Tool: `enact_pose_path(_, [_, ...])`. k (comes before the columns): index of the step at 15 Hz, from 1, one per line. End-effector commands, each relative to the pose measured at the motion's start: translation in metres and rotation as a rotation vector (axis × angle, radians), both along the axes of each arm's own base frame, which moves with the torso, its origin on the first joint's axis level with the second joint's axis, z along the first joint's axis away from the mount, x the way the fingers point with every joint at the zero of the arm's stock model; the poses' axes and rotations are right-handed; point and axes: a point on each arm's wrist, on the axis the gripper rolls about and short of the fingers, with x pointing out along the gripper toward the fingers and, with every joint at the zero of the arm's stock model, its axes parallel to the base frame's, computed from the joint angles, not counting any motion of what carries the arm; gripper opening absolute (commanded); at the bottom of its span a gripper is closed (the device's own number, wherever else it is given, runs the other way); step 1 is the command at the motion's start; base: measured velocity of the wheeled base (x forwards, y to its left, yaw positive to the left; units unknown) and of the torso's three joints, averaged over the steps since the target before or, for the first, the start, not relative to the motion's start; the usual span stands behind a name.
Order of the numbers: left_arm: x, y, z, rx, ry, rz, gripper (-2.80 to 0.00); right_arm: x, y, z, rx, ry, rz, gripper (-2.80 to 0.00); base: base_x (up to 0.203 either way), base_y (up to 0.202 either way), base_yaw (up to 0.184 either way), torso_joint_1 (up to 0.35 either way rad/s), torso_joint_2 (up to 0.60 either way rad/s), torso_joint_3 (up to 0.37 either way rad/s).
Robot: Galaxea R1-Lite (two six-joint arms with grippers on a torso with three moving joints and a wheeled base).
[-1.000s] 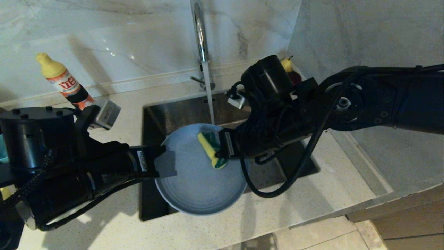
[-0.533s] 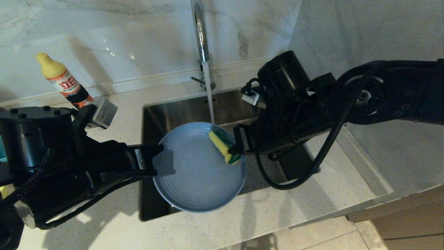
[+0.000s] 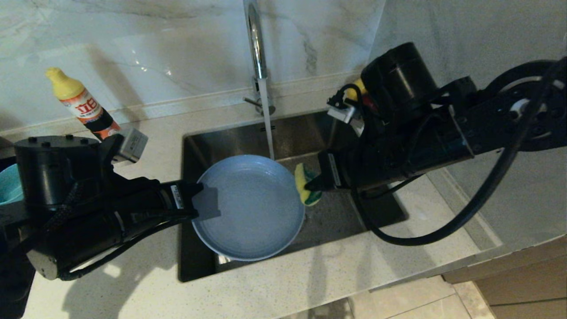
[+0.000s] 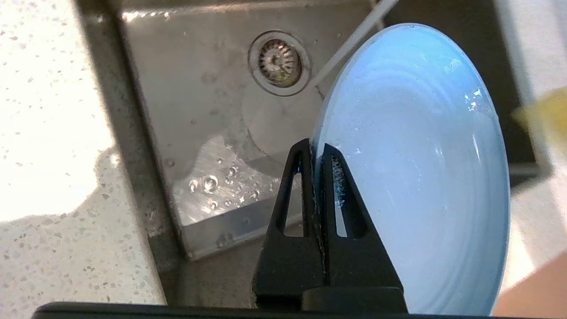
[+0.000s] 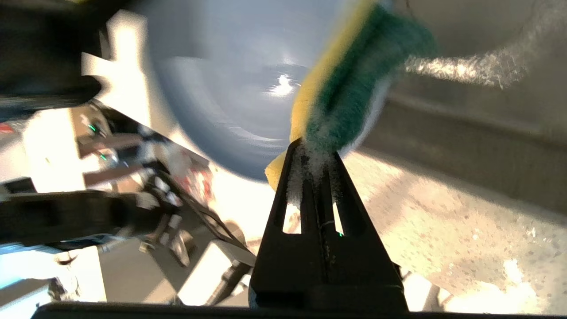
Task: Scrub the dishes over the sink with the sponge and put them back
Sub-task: Wipe the plate, then rinse the plate
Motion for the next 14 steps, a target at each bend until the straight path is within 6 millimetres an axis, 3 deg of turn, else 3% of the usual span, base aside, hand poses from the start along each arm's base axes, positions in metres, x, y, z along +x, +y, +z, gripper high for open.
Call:
enact_pose_path(1, [0.013, -0.001, -0.007, 0.0, 0.03, 0.023, -2.8, -0.02, -0.018, 0.034, 0.084, -0.08, 0.001, -2.8, 0.0, 0.0, 0.0, 0.0, 0.0, 0.0])
enact_pose_path(5, [0.042, -0.006, -0.014, -0.046, 0.076, 0.076, -2.8, -0.027, -0.048, 0.053, 0.128, -0.127, -0.051, -2.8, 0.0, 0.0, 0.0, 0.0, 0.0, 0.0])
enact_pose_path(14, [0.125, -0.007, -0.039, -0.223, 0.158, 0.228, -2.8, -0.021, -0.079, 0.021, 0.091, -0.05, -0.112, -2.8, 0.0, 0.0, 0.0, 0.0, 0.0, 0.0])
